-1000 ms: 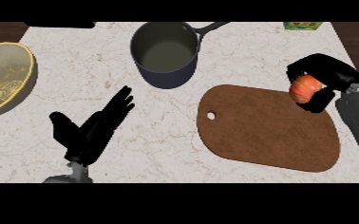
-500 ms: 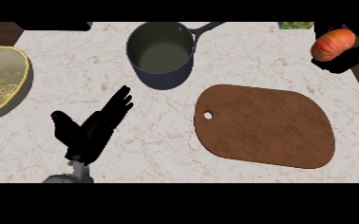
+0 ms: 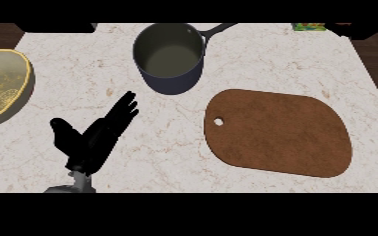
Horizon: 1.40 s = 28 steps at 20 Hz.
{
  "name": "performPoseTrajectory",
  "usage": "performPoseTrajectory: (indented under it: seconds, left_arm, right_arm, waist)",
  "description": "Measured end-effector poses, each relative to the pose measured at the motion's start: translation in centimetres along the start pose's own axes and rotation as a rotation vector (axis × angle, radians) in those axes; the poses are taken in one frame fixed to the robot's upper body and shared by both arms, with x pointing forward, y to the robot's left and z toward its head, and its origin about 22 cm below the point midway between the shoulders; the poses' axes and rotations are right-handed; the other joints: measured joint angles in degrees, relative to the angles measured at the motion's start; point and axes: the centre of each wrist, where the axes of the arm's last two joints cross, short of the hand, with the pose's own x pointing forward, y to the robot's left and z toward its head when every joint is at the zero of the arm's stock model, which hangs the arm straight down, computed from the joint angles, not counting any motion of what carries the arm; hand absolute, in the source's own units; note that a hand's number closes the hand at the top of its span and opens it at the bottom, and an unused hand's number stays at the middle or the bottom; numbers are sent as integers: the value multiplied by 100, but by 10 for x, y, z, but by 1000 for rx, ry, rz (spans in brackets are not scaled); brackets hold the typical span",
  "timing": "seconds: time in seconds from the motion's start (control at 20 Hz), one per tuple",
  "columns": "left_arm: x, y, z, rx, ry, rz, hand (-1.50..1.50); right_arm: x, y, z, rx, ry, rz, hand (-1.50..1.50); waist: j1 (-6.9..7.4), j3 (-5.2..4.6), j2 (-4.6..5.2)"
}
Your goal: Pick the squash from the cutting board and place it in the pot
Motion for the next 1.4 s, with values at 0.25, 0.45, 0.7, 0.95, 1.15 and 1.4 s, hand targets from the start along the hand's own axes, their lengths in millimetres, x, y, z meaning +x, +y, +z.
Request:
performPoseTrajectory:
  seconds: [0.25,0.45,0.7,0.95,1.15,1.4]
  left_arm:
    - [-2,-4,2,-8,0,-2,0]
    - [1,-6,0,-12,-4,-8,0]
    - [0,-5,-1,-13,-1,-9,0]
    - [3,-6,-1,-24,-4,-7,0]
    - [7,-10,-1,-34,-11,-13,0]
    - [5,-7,-4,-43,-17,-17,0]
  right_arm:
    - [35,1,-39,-3,-9,-52,150]
    - [58,15,-70,20,-7,-69,150]
    - [70,41,-100,46,-23,-79,150]
    - [88,73,-126,76,-42,-69,150]
    - [96,106,-142,87,-50,-67,150]
    - [104,144,-153,92,-59,-94,150]
  waist:
    - [20,-1,6]
    - [48,-1,20]
    - [105,-2,46]
    - [157,-1,66]
    - [199,0,84]
    - [247,-2,114]
